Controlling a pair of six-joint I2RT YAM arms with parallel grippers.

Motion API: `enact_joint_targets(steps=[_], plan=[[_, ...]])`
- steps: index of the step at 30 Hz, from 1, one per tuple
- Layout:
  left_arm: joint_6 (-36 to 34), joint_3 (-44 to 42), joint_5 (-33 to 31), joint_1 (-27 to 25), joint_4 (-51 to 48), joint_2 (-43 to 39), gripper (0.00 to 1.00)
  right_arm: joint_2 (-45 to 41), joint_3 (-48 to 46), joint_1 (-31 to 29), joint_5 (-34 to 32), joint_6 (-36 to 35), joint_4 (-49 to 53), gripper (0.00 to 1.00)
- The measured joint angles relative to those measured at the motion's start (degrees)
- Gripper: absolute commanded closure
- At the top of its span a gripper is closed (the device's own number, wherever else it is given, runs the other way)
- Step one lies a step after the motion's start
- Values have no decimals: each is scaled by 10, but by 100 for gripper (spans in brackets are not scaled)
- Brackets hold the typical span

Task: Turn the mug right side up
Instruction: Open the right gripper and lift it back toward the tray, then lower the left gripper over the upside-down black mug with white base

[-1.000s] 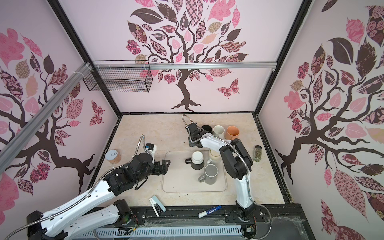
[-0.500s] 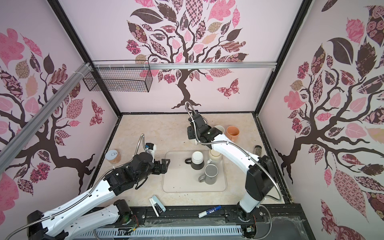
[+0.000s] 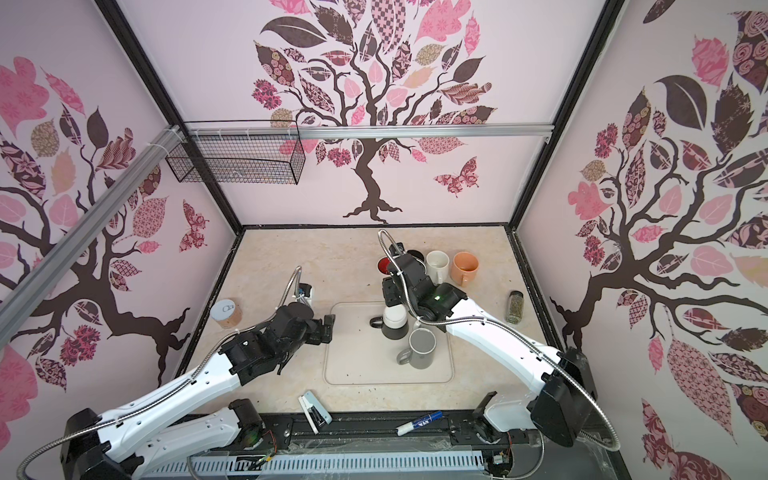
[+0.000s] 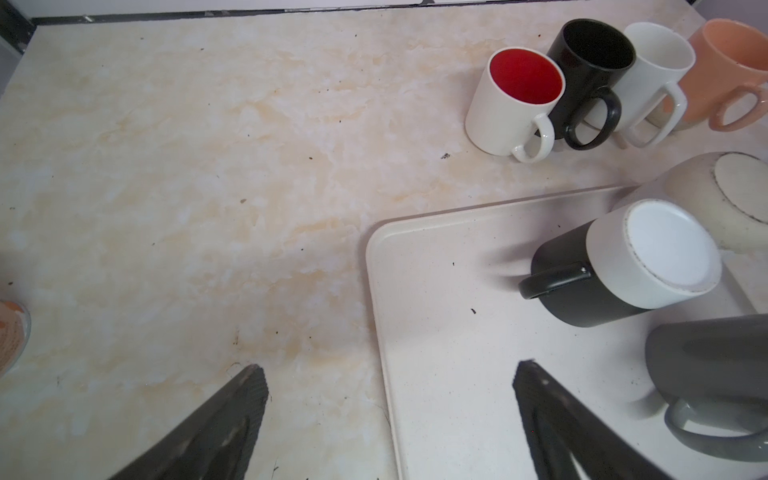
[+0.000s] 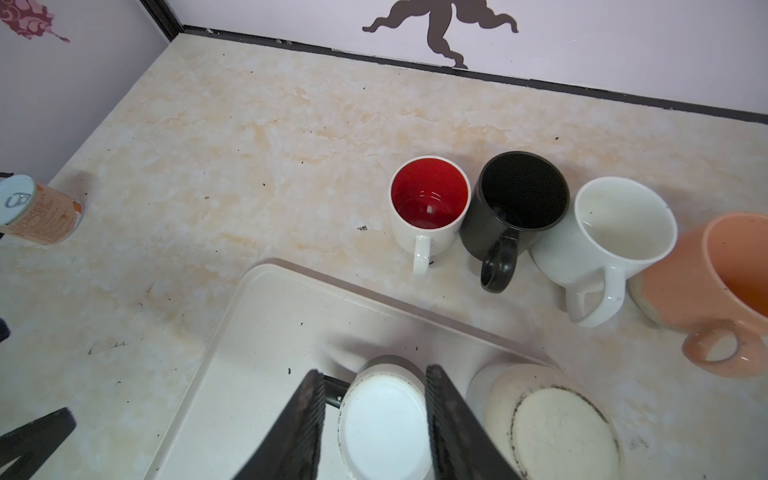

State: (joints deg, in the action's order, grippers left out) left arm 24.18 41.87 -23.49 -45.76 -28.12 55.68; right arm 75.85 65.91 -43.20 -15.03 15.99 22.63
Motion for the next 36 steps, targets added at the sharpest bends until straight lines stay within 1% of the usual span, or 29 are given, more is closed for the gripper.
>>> enact_joint_targets(steps=[2,5,11,15,17,18,21,24,27,36], plan=[[-18,0,17,12,15,9,8,-9,-1,0,-3,0,0,56],[-50,0,41,15,52,38,10,-18,-12,0,-9,-3,-3,55],[-121,3,98,21,119,118,14,-45,-51,0,-22,-17,-8,53],[-176,8,167,29,157,157,17,-75,-60,0,-29,-23,-17,53],[-207,13,212,30,169,172,25,-82,-62,0,-32,-25,-24,54],[-228,15,245,30,176,180,28,-84,-64,0,-33,-26,-26,53],[-270,16,326,30,190,199,28,-84,-71,0,-32,-25,-33,54],[-297,17,374,30,194,219,27,-84,-79,0,-27,-25,-35,54],[-313,25,395,30,195,242,25,-84,-79,0,-22,-25,-37,54],[-350,69,425,33,201,315,24,-86,-79,0,-15,-25,-41,54]])
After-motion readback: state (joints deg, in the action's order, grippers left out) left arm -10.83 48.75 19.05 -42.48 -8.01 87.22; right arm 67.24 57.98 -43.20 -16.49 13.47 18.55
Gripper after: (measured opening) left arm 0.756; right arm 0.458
